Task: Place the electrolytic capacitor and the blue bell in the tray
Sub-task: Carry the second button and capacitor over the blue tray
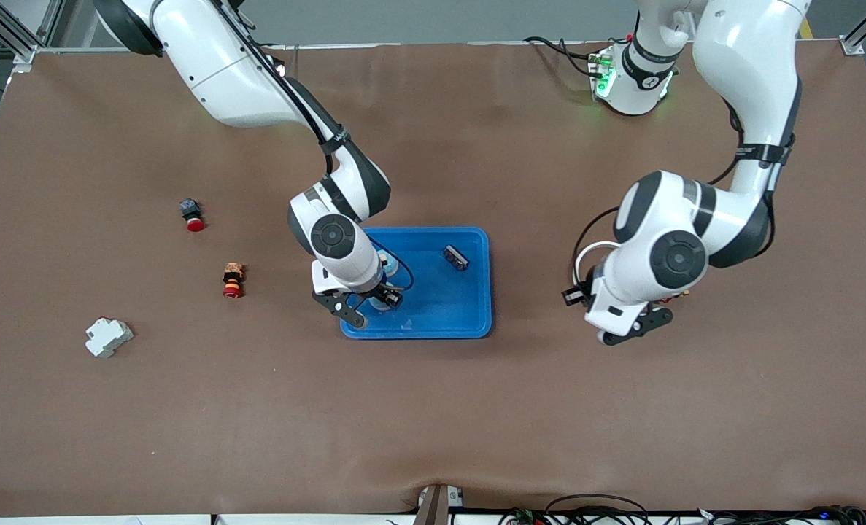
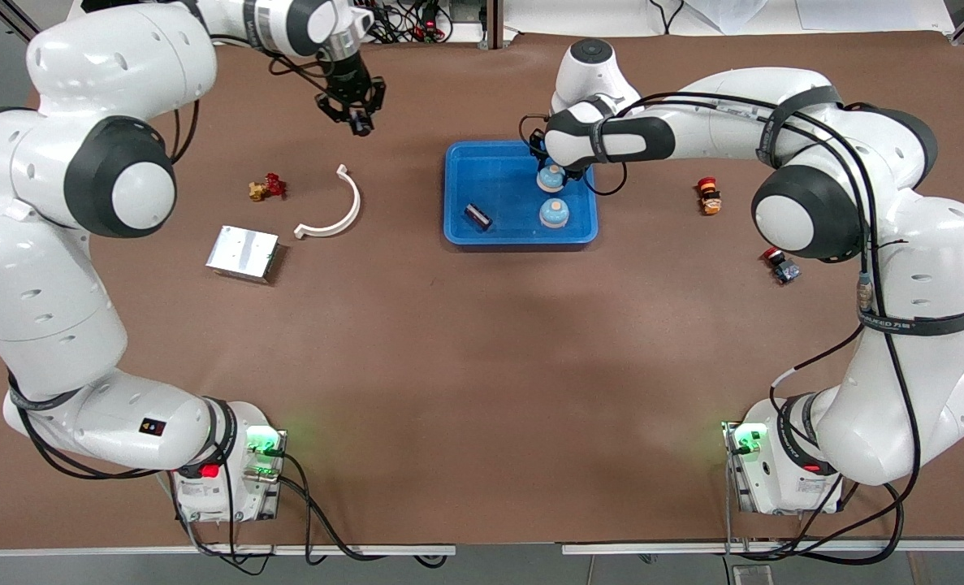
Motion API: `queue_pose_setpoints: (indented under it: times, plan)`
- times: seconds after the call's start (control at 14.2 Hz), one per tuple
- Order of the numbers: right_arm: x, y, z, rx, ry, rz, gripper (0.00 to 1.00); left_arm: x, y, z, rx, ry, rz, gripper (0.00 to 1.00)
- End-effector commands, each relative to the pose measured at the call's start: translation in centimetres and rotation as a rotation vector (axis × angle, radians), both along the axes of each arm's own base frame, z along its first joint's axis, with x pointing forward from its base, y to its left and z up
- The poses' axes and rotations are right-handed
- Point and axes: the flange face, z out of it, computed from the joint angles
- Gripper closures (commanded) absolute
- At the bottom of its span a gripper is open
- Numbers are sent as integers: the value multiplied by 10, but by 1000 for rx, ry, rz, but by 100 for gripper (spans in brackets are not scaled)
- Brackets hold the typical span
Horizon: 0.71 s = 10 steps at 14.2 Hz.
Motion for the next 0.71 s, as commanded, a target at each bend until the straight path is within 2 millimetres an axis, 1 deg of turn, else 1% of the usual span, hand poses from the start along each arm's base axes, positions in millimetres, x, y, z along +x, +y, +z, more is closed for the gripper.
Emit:
queue_pose_setpoints:
  times: [0.0, 0.07, 0.14, 0.28, 0.42, 0.56, 0.64]
  plan:
    - [2, 8, -5, -2, -19, -18, 100, -3, -48, 1, 0, 4, 68, 90]
    - [3, 7, -5, -3, -20, -20, 100, -3, -56, -2, 0, 5, 90, 90]
    - [2, 7, -5, -6, -22, -15, 100, -7, -71, -3, -2, 1, 108, 90]
    - [3, 4, -9, -22, -33, -1, 100, -16, -103, -7, 3, -5, 166, 91]
    - [5, 1, -9, -31, -40, 6, 100, -19, -134, -12, -22, -45, 252, 91]
    - [5, 0, -11, -35, -39, 9, 100, -29, -167, -23, -63, -91, 307, 91]
    - [5, 0, -11, -34, -40, 9, 100, -33, -179, -29, -81, -108, 327, 91]
